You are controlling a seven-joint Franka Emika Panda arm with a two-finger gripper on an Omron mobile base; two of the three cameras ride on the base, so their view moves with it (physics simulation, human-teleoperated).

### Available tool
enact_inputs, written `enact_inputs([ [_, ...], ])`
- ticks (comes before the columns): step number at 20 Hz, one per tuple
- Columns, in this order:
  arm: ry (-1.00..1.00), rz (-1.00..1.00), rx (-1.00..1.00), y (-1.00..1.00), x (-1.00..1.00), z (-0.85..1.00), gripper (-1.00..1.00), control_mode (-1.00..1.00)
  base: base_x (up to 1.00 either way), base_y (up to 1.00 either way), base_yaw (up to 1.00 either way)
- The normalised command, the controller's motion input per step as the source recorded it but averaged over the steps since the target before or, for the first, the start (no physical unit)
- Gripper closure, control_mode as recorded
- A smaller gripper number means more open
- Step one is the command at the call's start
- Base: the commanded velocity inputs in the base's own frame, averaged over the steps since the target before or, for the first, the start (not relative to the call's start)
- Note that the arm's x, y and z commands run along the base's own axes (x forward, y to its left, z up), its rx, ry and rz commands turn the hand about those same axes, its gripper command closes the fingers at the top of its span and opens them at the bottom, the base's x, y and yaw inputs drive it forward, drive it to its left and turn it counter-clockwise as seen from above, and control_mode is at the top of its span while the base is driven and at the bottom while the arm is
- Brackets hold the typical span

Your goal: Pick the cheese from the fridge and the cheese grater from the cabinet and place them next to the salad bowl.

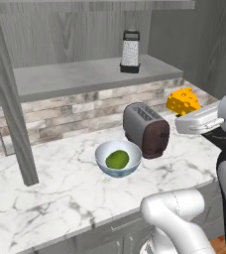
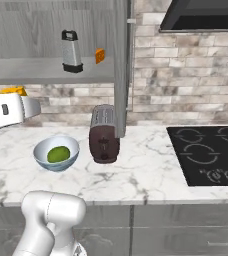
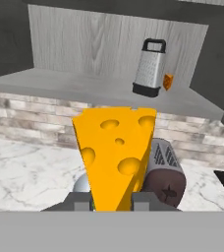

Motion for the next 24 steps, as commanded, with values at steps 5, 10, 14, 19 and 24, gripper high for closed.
enact_inputs([
  [5, 0.0, 0.0, 0.0, 0.0, 0.0, 0.0, 1.0, 1.0, 0.65, 0.51, -0.18],
  [10, 0.0, 0.0, 0.0, 0.0, 0.0, 0.0, 1.0, 1.0, 0.02, 0.01, 0.0],
  [14, 0.0, 0.0, 0.0, 0.0, 0.0, 0.0, 1.0, 1.0, 0.0, 0.0, 0.0],
  [19, 0.0, 0.0, 0.0, 0.0, 0.0, 0.0, 1.0, -1.0, 0.0, 0.0, 0.0],
  [24, 0.02, 0.0, 0.0, 0.0, 0.26, 0.01, 1.0, -1.0, 0.0, 0.0, 0.0],
])
